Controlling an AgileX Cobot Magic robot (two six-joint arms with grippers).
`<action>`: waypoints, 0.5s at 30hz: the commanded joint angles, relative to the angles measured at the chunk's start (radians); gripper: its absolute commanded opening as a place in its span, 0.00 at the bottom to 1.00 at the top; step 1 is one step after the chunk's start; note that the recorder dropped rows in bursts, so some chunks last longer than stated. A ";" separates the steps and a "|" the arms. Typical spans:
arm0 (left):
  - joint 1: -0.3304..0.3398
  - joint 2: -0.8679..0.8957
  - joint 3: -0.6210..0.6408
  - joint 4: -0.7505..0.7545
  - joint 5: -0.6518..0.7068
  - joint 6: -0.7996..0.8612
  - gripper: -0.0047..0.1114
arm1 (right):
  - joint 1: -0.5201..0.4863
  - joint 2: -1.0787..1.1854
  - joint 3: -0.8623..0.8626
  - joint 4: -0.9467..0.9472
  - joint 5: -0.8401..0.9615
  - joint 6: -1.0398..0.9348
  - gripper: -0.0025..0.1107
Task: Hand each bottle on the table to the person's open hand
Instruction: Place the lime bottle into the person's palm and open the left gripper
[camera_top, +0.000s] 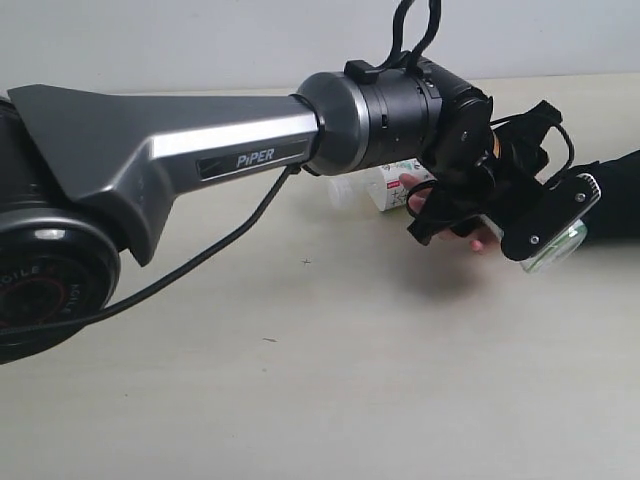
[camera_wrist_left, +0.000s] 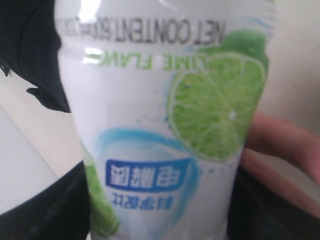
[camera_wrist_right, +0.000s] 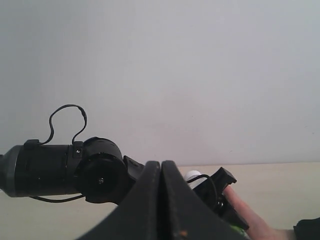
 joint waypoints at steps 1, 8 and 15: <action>0.005 -0.001 -0.005 -0.011 -0.005 -0.019 0.73 | -0.003 -0.005 0.005 0.000 0.000 -0.002 0.02; 0.005 -0.005 -0.005 -0.006 -0.005 -0.019 0.91 | -0.003 -0.005 0.005 0.000 0.000 -0.002 0.02; 0.005 -0.054 -0.005 -0.006 0.098 -0.019 0.90 | -0.003 -0.005 0.005 0.000 0.000 -0.002 0.02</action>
